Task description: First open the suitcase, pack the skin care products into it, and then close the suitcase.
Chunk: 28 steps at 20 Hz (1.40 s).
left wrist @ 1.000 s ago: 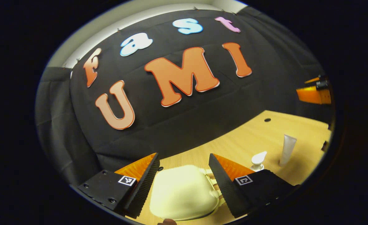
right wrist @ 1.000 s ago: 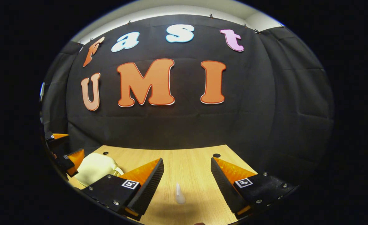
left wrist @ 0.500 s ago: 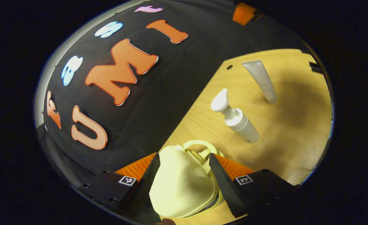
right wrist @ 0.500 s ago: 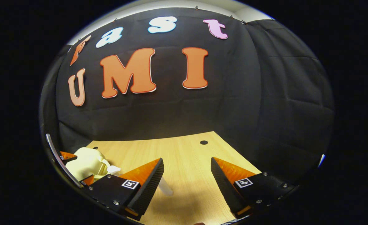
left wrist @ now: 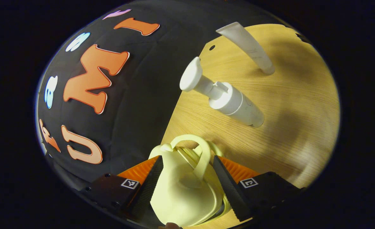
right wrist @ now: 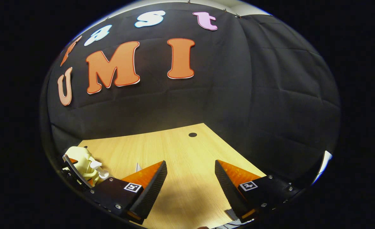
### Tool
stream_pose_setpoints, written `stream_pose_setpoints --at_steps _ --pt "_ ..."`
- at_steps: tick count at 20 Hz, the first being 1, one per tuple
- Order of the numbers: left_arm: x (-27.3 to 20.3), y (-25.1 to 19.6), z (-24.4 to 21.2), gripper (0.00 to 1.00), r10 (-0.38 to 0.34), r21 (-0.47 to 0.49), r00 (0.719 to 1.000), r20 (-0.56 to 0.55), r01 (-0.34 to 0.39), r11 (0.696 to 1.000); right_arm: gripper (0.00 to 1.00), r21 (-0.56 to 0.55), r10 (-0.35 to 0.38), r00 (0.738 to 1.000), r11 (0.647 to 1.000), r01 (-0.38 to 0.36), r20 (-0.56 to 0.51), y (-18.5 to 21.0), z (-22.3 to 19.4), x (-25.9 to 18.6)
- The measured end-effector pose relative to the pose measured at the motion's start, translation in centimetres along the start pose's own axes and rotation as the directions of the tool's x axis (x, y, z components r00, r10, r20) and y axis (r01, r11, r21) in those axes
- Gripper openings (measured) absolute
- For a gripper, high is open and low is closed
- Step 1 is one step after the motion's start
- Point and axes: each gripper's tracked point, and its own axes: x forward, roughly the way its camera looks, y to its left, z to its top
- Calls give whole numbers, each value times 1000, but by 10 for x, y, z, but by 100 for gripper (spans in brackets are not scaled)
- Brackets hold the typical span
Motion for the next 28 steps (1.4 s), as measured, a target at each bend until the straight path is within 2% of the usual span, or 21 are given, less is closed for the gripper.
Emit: stream_pose_setpoints --at_steps 4,5,6,7,10,11,13,15,18,21,23,25,28 --pt "20 -8 -7 100 -36 19 998 -58 37 999 96 -2 -23 1000 1000 23 -5 -5 -1 3" --pt "29 -10 -10 88 -45 21 997 -68 46 999 96 -1 -27 1000 1000 27 -9 -5 -1 3" --pt "31 -13 -10 63 -54 24 996 -76 56 998 96 0 -31 999 1000 31 -10 -5 -1 4" --pt "33 -16 -9 53 -62 26 994 -85 65 998 96 2 -32 999 999 32 -12 -6 -2 4" --pt "32 -17 -5 14 -57 82 996 -65 63 995 96 -1 -26 1000 1000 26 -10 -3 0 3" --pt "31 -19 -5 10 -74 74 995 -66 79 994 96 -7 -22 1000 1000 22 -5 -2 1 2" --pt "29 -15 -6 10 -95 21 993 -70 97 995 96 -26 -10 1000 1000 10 7 8 8 1" --pt "27 -12 -4 10 -129 -85 989 -72 123 989 96 -37 21 1000 999 -20 14 23 12 6" --pt "17 -2 3 10 -175 -264 983 -61 153 952 96 -55 94 995 994 -93 21 52 22 11" --pt "9 6 5 10 -161 -377 986 -35 136 916 96 -78 131 990 989 -127 48 81 39 16" --pt "9 6 8 10 -180 -453 984 -14 155 878 96 -74 155 987 986 -152 44 103 45 13" --pt "9 8 15 10 -194 -534 981 28 179 826 96 -70 176 983 983 -172 56 126 55 7" --pt "7 9 21 10 -207 -628 973 105 227 745 96 -67 161 984 985 -156 81 155 67 -8"
